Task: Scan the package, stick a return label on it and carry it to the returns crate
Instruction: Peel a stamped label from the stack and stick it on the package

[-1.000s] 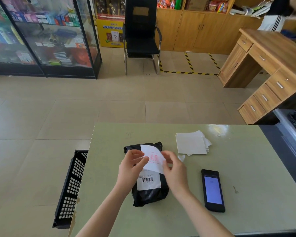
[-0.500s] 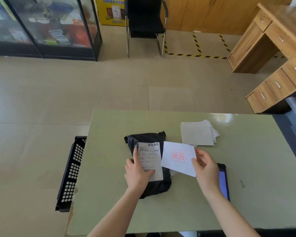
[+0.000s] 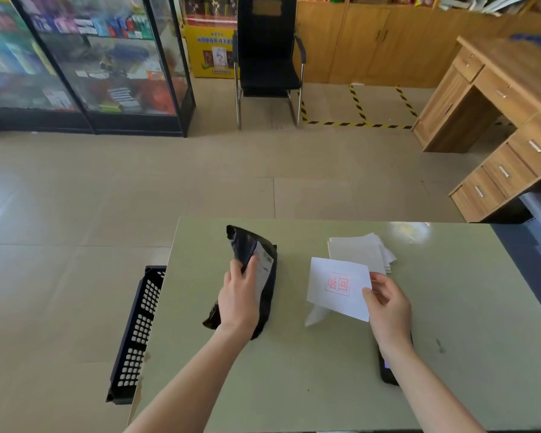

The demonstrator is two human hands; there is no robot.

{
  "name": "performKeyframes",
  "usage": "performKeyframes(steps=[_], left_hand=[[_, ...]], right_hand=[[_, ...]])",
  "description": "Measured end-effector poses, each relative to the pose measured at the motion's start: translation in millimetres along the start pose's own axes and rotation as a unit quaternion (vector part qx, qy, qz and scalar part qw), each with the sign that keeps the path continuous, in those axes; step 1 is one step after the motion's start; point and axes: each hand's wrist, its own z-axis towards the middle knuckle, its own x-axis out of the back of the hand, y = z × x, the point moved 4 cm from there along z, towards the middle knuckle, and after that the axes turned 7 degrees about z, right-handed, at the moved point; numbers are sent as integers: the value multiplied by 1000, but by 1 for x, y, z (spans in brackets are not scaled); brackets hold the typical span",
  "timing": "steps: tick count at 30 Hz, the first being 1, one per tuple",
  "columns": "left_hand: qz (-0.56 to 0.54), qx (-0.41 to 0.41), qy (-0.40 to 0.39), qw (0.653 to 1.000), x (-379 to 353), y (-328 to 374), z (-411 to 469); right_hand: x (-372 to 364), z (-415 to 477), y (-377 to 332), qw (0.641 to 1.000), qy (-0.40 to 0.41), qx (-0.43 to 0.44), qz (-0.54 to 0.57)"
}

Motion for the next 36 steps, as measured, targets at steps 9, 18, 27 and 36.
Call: performKeyframes(steps=[9,18,27,36], left_hand=[[28,-148,-52,987,2,41,-23],[-179,-45,-5,983,-1,29,-21],[59,-112,-266,955,-79,1,-50],[194,-150,-173,954,-60,-37,-38]], right_hand=[[12,-2,-14,999,25,4,19],[35,1,-11,999,52,-2,15],[44,3,-3,999,29,-16,22],[10,9,-8,996,-84,-36,-21]])
